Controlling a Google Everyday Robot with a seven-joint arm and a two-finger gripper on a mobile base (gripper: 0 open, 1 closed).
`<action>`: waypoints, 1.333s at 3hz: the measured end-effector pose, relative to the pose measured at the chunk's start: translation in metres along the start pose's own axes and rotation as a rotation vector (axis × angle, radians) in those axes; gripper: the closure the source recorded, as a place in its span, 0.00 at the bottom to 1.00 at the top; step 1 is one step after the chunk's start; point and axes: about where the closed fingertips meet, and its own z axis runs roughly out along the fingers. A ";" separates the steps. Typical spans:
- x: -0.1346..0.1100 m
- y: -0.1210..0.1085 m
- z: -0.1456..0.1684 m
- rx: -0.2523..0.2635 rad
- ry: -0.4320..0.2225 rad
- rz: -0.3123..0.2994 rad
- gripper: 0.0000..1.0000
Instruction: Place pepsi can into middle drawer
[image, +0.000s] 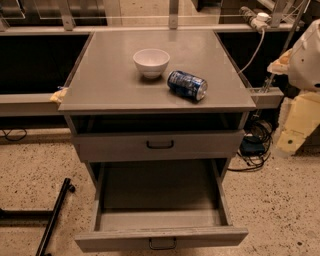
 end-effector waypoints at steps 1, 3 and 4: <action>0.000 0.000 0.000 0.000 0.000 0.000 0.00; -0.012 -0.053 0.036 0.072 -0.148 0.004 0.00; -0.035 -0.100 0.065 0.097 -0.242 0.043 0.00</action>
Offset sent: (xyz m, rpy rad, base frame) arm 0.0521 -0.0084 -0.0277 0.1367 -0.1024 0.0081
